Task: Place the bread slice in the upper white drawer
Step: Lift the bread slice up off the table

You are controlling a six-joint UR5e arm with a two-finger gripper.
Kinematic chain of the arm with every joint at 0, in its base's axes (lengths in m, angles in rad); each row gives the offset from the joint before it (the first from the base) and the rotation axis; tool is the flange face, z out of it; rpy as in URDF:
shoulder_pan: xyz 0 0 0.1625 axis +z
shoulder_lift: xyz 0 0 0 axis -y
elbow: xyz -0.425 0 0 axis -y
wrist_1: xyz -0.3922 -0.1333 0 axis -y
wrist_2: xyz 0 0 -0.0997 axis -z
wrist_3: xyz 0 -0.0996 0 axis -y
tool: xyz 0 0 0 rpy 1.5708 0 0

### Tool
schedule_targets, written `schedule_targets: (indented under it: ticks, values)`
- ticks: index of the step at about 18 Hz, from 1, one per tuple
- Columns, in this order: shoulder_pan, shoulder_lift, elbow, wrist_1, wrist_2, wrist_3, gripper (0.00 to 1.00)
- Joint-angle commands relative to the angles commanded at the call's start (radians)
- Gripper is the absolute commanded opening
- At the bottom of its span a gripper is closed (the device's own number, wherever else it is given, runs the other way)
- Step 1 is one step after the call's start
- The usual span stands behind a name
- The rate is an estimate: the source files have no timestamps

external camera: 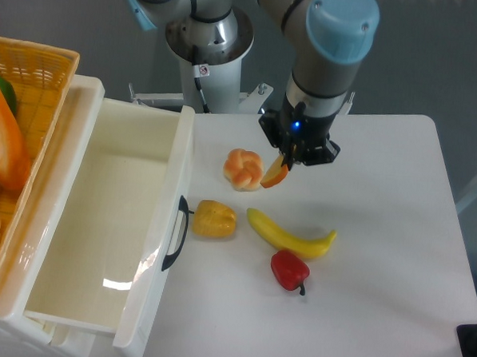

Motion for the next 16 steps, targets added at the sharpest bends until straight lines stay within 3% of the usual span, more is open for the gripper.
schedule_targets:
  ticks: [5,16]
  values:
    - [-0.003,0.058,0.002,-0.018,-0.037,-0.125,0.00]
    - [-0.002,0.180,-0.011,-0.019,-0.245,-0.335,0.00]
